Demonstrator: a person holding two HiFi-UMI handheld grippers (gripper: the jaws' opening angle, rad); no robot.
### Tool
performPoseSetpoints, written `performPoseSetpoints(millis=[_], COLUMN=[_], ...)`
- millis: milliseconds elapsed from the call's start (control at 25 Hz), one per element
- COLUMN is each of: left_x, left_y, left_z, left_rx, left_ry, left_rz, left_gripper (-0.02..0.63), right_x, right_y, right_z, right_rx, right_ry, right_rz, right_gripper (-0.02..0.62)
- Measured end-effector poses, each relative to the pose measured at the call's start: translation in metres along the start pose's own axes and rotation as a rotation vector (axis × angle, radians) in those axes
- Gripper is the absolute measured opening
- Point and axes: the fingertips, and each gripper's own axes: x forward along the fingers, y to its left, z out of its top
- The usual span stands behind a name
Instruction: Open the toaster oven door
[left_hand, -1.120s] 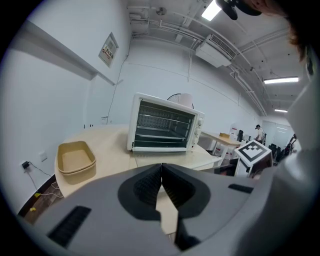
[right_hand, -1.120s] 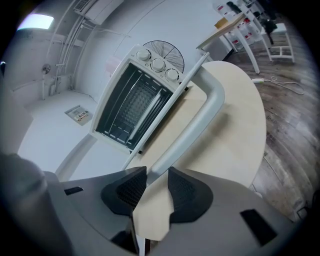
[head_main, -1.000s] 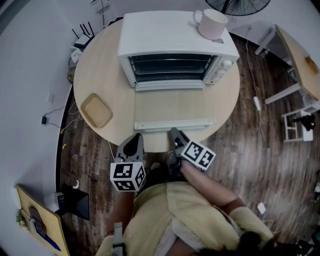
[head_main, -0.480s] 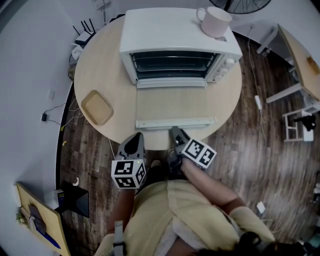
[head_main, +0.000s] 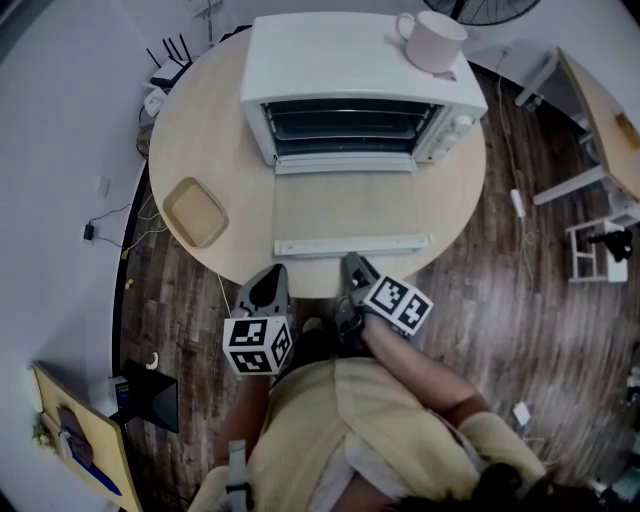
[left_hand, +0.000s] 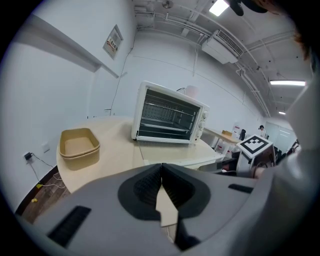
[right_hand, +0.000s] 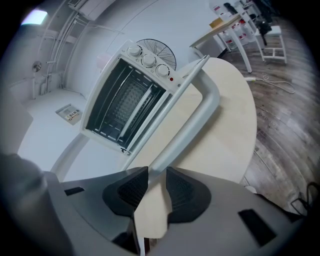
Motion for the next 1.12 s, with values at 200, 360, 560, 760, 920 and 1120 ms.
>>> performPoseSetpoints(millis=[200, 360, 560, 760, 920, 1120], left_x=[0.000, 0.002, 0.003, 0.005, 0.008, 0.011], left_y=[0.000, -0.001, 0.000, -0.001, -0.003, -0.003], left_z=[-0.001, -0.002, -0.004, -0.004, -0.002, 0.005], left_rx=[-0.003, -0.003, -0.009, -0.009, -0.009, -0.008], left_ry=[0.004, 0.006, 0.013, 0.012, 0.011, -0.001], left_rz=[-0.006, -0.008, -0.010, -0.017, -0.024, -0.029], left_gripper=[0.003, 0.003, 0.003, 0.003, 0.003, 0.003], right_x=[0.002, 0.002, 0.002, -0.005, -0.013, -0.025], right_y=[-0.002, -0.007, -0.010, -0.005, -0.001, 0.010], right_z=[-0.003, -0.005, -0.004, -0.009, -0.008, 0.003], right_rx=[0.007, 0.015, 0.025, 0.021, -0.016, -0.086], right_ry=[0.011, 0.025, 0.030, 0.060, 0.063, 0.040], right_rz=[-0.009, -0.029, -0.033, -0.010, 0.008, 0.026], right_gripper=[0.109, 0.087, 0.087, 0.087, 0.087, 0.087])
